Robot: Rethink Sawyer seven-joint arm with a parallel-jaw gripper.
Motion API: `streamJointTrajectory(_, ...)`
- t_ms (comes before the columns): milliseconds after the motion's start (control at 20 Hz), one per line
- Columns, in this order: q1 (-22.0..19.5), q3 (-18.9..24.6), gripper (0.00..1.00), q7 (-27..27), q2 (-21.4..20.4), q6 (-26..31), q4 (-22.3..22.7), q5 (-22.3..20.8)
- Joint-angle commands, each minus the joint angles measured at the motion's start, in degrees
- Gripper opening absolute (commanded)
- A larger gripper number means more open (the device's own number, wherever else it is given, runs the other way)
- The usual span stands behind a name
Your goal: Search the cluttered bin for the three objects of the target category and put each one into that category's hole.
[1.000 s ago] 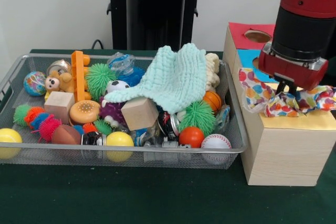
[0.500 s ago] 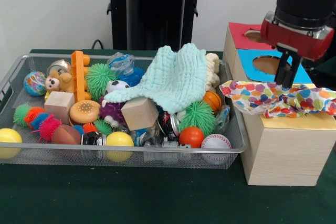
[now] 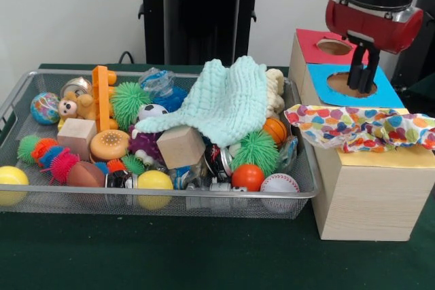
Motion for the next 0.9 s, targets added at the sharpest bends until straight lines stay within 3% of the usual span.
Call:
streamJointTrajectory(50,-3.4,10.6,0.00,5.7,-0.8,-8.8,12.9,7.1)
streamJointTrajectory(350,-5.5,15.9,0.00,5.7,-2.1,-18.5,18.4,12.3)
streamJointTrajectory(650,-5.6,17.1,0.00,7.6,-1.9,-24.1,18.5,13.0)
streamJointTrajectory(900,-4.6,16.2,0.00,8.1,-0.1,-22.2,15.5,13.0)
